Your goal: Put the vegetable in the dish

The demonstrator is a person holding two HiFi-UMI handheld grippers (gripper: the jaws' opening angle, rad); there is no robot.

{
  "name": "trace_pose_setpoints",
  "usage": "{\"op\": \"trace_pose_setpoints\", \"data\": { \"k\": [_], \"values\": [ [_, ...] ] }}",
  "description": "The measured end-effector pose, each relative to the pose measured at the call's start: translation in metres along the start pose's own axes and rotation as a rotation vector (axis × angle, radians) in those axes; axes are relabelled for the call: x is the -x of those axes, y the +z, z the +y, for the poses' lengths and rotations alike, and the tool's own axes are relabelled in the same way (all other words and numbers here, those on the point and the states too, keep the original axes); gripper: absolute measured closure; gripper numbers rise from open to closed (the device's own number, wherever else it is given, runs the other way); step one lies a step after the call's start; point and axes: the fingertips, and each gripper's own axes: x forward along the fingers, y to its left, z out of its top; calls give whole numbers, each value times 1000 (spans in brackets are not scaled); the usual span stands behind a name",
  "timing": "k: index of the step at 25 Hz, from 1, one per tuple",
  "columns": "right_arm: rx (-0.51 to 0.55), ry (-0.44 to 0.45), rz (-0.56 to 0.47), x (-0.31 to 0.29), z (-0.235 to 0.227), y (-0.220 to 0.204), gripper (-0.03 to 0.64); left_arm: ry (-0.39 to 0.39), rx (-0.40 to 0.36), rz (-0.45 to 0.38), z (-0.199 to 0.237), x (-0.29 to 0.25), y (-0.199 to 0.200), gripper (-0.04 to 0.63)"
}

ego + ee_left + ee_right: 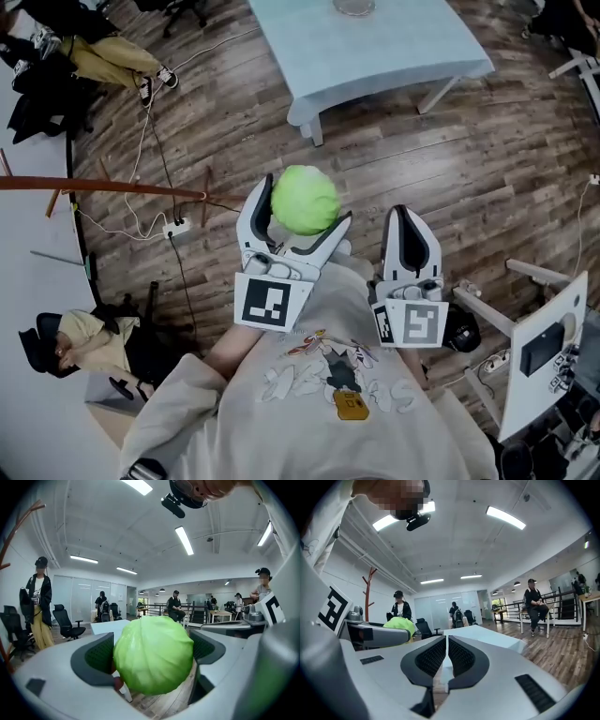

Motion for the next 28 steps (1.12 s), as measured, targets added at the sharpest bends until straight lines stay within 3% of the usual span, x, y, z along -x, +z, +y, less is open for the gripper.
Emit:
{"op": "trace_pose_setpoints", "data": {
  "k": [9, 14, 20, 28],
  "values": [
    [-6, 8, 31, -66, -27, -2, 584, -6, 11, -10, 33, -68, 11, 81],
    [15, 4, 57, -135, -30, 1, 584, -27, 20, -50, 77, -119, 28, 81],
    [25, 12, 106, -225, -25, 7, 584, -50, 96, -22, 140, -175, 30, 81],
    [50, -35, 124, -331, -34, 25, 586, -102, 94, 2, 212, -240, 40, 81]
  ]
}}
